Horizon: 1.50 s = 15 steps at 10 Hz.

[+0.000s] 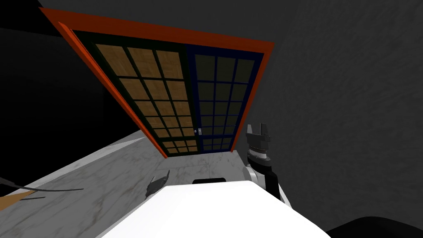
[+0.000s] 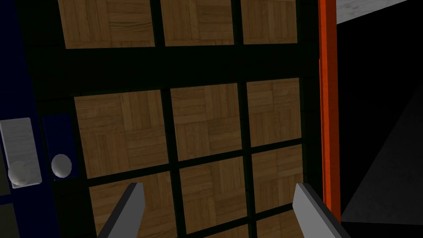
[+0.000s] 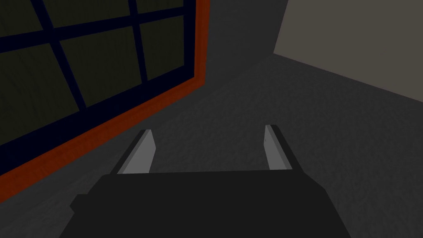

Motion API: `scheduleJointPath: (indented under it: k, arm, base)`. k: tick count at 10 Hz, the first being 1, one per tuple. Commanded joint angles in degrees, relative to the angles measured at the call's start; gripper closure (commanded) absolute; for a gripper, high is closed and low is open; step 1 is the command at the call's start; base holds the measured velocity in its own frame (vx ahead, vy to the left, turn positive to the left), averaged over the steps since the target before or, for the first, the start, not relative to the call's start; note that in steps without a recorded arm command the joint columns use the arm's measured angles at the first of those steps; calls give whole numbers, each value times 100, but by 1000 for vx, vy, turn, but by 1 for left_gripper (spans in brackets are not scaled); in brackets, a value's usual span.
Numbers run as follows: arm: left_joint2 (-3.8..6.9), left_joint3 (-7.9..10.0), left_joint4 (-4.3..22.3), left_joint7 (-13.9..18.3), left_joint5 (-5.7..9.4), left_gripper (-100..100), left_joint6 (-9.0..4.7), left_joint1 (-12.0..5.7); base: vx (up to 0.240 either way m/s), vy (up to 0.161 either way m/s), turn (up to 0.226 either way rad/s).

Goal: Pull the door open

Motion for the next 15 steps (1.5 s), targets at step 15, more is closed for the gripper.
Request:
scheduleJointPath:
  k: [15]
  arm:
    - [-216, -317, 79, -171, 114, -100, -152, -1258]
  base:
    - [148, 0, -81]
